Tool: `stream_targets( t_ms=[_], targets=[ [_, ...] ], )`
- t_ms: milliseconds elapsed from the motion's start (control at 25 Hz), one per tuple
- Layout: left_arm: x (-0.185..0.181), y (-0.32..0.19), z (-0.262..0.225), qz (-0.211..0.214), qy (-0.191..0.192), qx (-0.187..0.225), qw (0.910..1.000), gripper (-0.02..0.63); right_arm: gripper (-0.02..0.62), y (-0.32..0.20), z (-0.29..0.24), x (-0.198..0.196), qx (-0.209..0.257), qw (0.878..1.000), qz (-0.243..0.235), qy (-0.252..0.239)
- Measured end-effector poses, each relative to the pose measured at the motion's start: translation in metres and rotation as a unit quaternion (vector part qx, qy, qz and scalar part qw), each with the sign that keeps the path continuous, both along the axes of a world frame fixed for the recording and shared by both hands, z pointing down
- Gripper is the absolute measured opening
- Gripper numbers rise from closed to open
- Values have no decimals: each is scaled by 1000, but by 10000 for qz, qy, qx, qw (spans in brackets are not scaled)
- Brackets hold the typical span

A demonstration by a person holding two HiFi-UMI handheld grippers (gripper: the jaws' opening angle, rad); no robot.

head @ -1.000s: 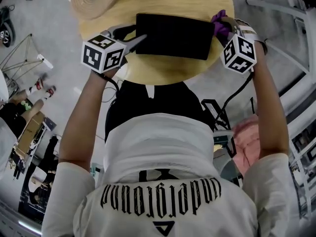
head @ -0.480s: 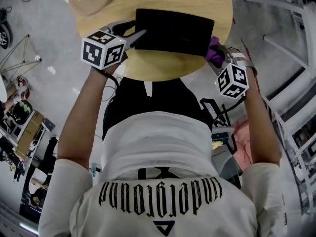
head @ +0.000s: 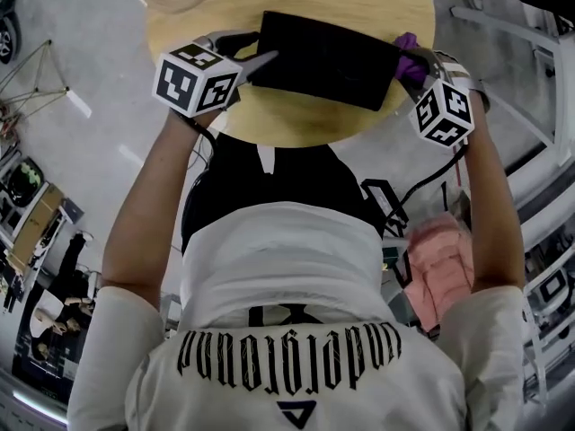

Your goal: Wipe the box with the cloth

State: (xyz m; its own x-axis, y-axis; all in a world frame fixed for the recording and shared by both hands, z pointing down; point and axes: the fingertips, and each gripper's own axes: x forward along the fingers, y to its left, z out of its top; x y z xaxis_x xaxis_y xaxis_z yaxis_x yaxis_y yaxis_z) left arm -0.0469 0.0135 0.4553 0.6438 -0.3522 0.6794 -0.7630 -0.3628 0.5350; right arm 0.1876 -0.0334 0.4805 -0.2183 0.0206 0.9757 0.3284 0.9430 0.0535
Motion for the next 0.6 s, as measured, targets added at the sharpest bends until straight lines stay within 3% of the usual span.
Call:
stream_targets(
  t_ms=[200,320,400,520,600],
  targets=[
    [-11,-12,31,-132,166,-161,9996,206,158,-47,28,-18,148,9924,-1161,374],
    [-17,-13,34,-175,214,-160,9995,206,158,-51,33,-25,286,9682,-2398,646],
    [-19,-10,25,-192,226,-121,9995,206,158,-49,26,-29,420,9385,-3321,849],
    [-21,-5,15,-245,290,-94,9992,206,158,-50,19,-39,662,8764,-4635,1130],
    [-20,0,10,-276,345,-101,9990,206,158,-45,16,-48,690,8381,-5271,1224]
  ],
)
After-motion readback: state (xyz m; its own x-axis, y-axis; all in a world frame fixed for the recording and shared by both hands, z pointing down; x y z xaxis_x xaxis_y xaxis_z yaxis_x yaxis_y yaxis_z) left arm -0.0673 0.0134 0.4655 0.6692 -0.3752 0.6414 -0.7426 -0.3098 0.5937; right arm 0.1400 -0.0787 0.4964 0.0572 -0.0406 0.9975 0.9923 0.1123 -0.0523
